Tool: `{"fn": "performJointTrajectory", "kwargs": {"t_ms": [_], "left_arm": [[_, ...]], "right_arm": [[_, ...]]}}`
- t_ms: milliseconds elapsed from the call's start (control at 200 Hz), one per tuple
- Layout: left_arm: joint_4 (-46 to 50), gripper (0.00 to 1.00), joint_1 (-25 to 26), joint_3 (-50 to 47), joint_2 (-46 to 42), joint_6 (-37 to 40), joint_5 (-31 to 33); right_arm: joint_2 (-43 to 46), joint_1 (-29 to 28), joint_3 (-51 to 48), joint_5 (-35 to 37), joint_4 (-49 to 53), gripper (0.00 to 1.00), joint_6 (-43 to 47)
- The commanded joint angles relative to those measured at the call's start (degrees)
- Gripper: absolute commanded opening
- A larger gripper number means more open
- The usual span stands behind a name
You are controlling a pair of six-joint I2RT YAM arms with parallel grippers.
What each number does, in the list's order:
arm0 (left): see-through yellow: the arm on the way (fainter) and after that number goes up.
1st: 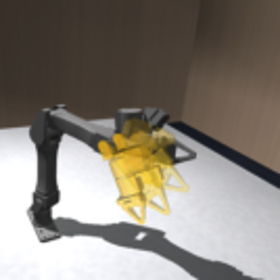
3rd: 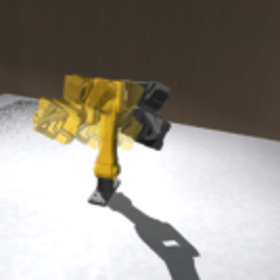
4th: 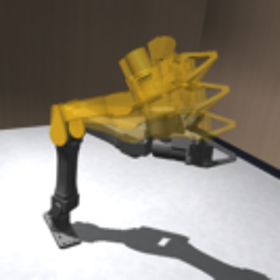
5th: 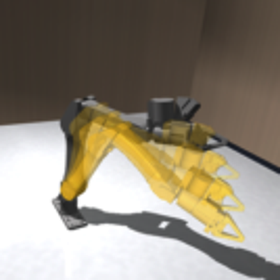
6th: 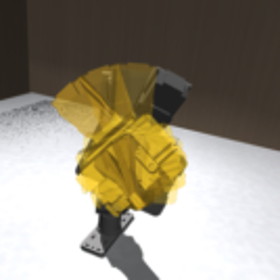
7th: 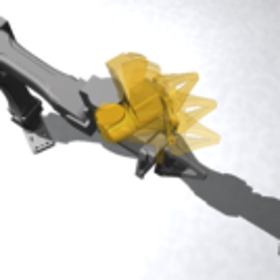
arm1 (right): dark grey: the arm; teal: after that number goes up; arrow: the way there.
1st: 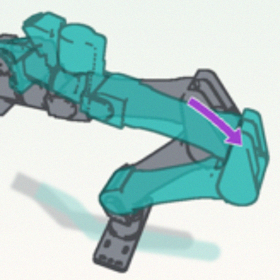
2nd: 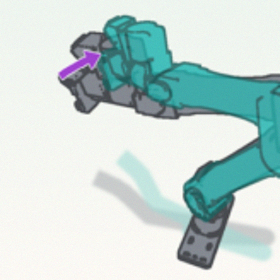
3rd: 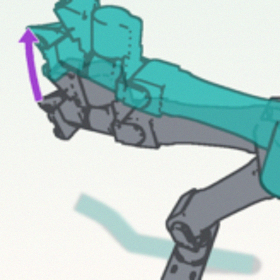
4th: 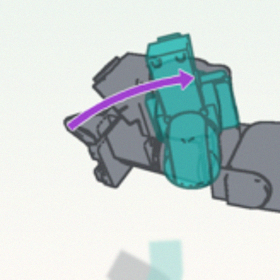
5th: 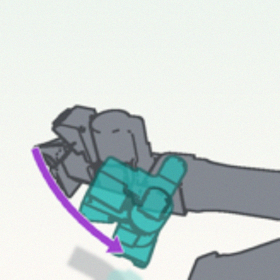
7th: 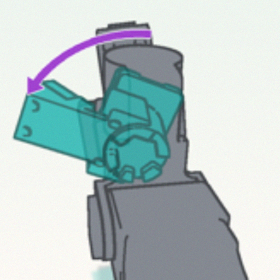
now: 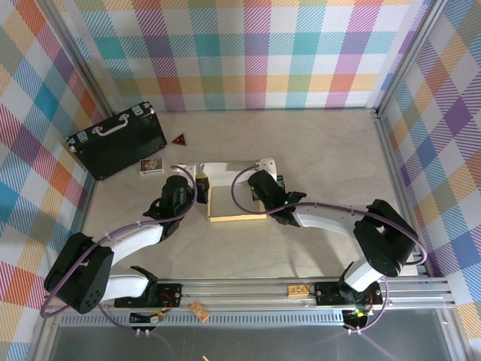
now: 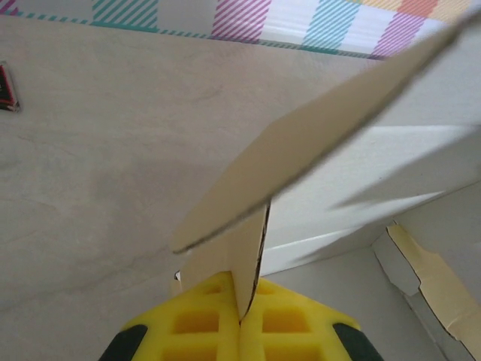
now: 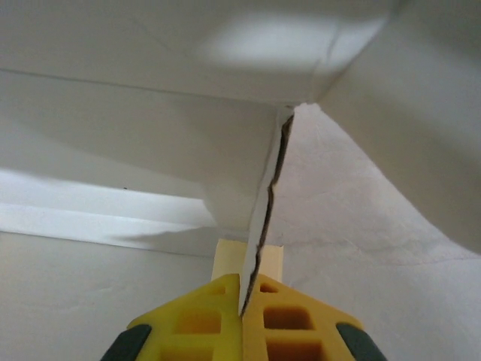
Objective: Fold the paper box
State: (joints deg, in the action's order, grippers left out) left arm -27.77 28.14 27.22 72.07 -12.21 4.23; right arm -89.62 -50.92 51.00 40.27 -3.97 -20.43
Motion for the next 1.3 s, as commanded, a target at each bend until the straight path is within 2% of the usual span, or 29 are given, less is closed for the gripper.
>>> {"fn": "performJointTrajectory", "kwargs": {"t_ms": [0,170,510,810,1100,1135,1165,1235,1295], "left_arm": [[2.6,0.0,2.43,-3.09,-0.46,-4.55,0.04],[-0.12,0.0,3.49,-5.46,-0.01,-5.72,-0.01],[2.01,0.0,4.63,-7.62,-2.51,-3.93,0.61],[-0.27,0.0,5.41,-11.13,-4.27,-4.18,0.32],[4.39,0.01,5.43,-8.72,-7.55,-3.04,-1.68],[5.89,0.03,5.38,-8.58,-9.29,-2.85,-1.61],[7.6,0.08,5.42,-8.44,-11.31,-2.49,-1.38],[13.23,0.32,5.14,-7.46,-17.35,-1.11,-0.43],[20.31,0.53,4.4,-5.49,-23.02,-0.03,-0.38]], "right_arm": [[0.02,-2.28,-0.86,-1.45,3.21,0.0,-2.42],[-0.31,-4.53,-2.82,1.31,2.18,0.0,-3.02],[0.94,-7.65,-7.41,4.64,-0.63,0.0,-4.48],[0.7,-9.68,-11.06,6.98,-4.39,0.0,-5.67],[1.09,-10.44,-5.38,9.36,0.72,0.0,-0.85],[1.72,-10.51,-5.99,9.24,0.71,0.0,-0.37],[2.66,-10.45,-6.77,9.17,0.95,0.09,-0.1],[6.82,-10.44,-8.71,8.49,1.82,0.3,2.98],[13.37,-10.0,-11.41,3.38,1.01,0.48,8.4]]}}
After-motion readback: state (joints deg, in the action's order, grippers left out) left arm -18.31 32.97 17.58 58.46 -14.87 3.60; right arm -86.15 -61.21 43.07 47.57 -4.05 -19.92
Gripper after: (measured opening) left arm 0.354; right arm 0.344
